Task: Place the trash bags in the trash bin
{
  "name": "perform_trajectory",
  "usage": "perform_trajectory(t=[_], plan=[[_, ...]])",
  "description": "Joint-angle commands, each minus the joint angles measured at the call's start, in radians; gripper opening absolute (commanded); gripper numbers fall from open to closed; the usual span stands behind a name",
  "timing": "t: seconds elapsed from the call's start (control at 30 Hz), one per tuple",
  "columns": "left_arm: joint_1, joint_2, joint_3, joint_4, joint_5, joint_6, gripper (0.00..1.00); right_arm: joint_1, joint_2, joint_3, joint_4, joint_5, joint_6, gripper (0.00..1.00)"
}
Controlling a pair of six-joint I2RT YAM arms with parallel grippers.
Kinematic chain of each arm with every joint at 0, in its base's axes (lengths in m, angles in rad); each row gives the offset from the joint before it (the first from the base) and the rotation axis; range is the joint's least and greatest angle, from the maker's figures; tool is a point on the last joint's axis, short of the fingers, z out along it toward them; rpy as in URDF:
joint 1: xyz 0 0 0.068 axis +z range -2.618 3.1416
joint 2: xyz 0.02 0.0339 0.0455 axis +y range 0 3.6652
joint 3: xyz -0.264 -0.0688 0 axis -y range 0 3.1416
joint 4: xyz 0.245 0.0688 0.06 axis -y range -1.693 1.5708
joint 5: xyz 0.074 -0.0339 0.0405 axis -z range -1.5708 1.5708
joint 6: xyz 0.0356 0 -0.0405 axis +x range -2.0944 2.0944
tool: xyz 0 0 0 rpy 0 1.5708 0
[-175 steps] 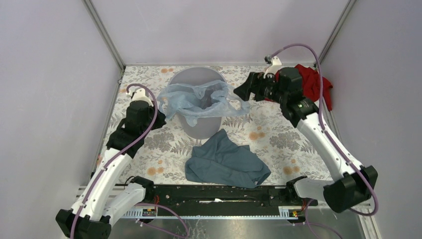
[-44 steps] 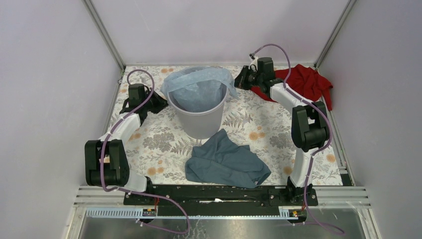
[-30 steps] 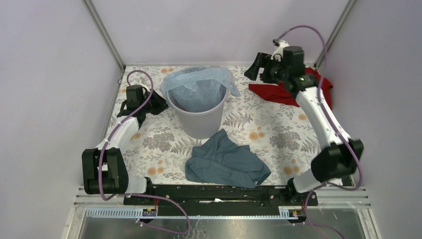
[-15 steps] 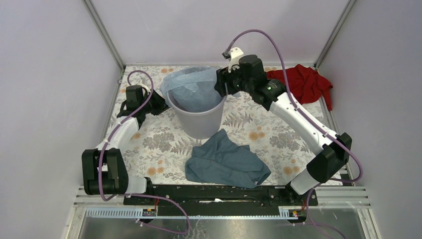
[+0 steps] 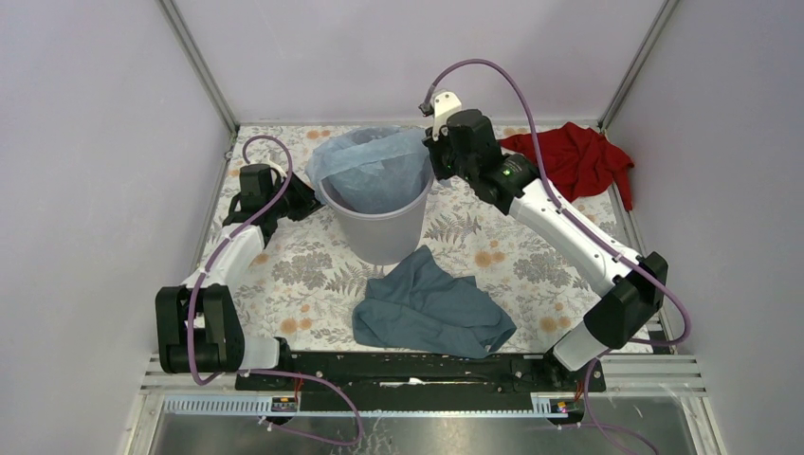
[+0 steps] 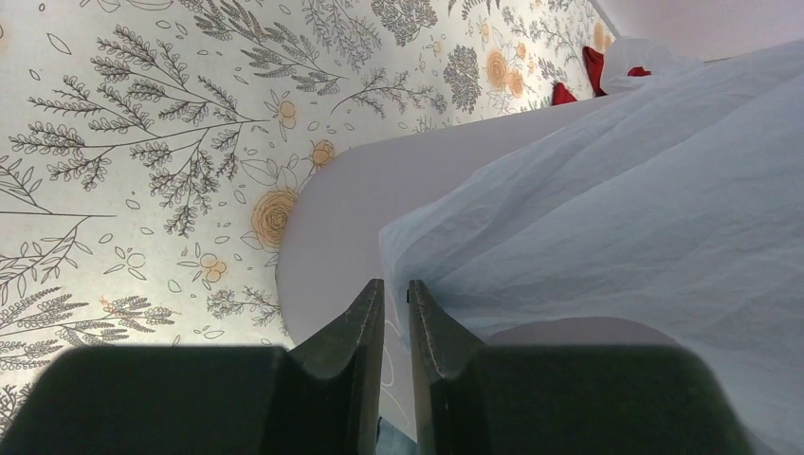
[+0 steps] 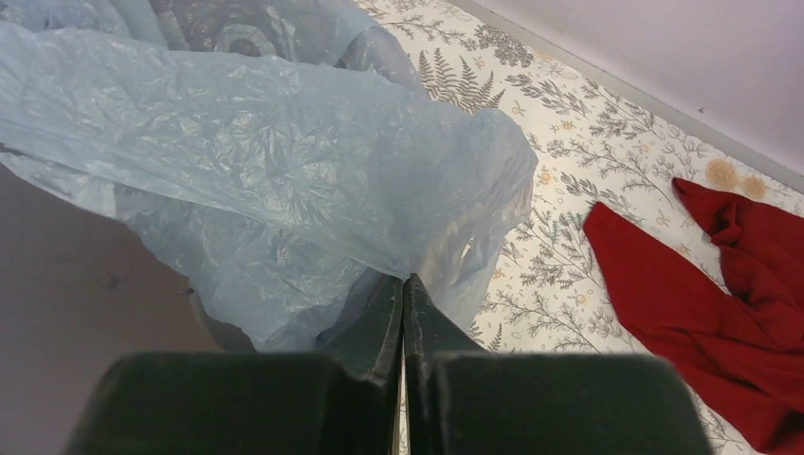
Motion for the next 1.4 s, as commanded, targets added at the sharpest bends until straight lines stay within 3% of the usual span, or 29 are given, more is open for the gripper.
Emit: perform_trajectory(t=[0.0,0.37,0.73,1.07,1.37], plan=[[0.000,-0.030,0.011,0.018,0.013,0.014,0.19,0.006,0.014,0.060,-0.010,0.032,-0.001,0.00],[0.000,-0.022,-0.006,0.032,0.012,0.024,0.20,0.006,-0.267,-0.227,-0.001,-0.275,0.172,0.00],[0.002,-0.010,0.035,-0.017,-0.011,0.054,0.21,0.006,-0.408,-0.511,0.164,-0.377,0.240,0.00],[0.002,-0.188,0.082,-0.221,-0.190,0.153,0.71,0.006,-0.404,-0.605,0.278,-0.359,0.235,0.00],[0.002,-0.411,0.139,-0.452,-0.389,0.189,0.89,0.006,-0.378,-0.585,0.296,-0.356,0.232,0.00]])
